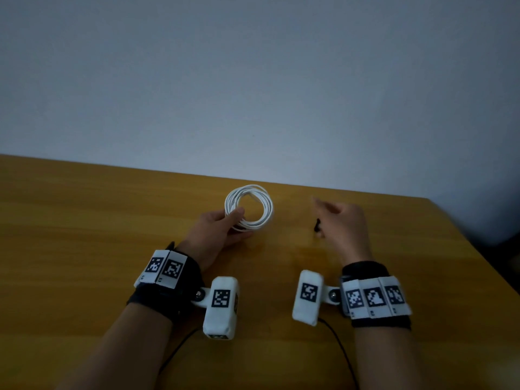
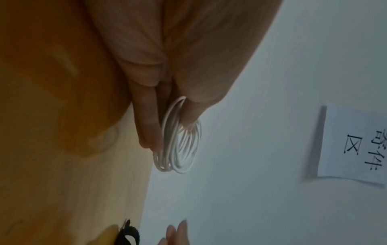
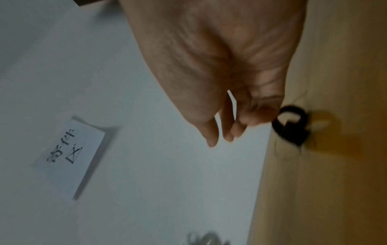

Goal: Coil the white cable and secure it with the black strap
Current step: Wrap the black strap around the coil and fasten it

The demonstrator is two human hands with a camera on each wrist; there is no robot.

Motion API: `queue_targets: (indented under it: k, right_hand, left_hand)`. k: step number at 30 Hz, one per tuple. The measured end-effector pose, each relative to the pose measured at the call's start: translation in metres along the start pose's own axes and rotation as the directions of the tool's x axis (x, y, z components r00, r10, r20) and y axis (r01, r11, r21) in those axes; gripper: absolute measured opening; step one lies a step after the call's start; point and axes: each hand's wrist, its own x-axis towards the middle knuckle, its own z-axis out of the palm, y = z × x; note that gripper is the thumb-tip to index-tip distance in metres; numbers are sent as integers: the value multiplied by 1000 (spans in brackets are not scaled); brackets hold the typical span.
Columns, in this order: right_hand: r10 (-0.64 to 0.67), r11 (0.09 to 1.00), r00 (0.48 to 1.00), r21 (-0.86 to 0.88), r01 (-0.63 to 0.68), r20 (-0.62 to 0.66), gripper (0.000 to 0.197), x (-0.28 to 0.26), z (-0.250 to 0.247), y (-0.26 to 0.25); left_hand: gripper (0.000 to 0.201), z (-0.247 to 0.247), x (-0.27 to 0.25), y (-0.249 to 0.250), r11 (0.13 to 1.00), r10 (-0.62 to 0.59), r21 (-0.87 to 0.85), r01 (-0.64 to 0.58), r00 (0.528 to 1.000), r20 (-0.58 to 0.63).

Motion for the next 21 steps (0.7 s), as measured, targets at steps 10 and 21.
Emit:
queue_targets:
  k: [10,21]
  right_hand:
    - [38,974,999,-226,-33,16,27,16,-14,25]
    - [-162,986,987,46,162,-2,12,7,-4,14]
  left_hand:
    - [23,-1,2,-3,1000,-19,-17,20,999,27]
    - [22,-2,1,-3,1000,-9,-22,9,999,44]
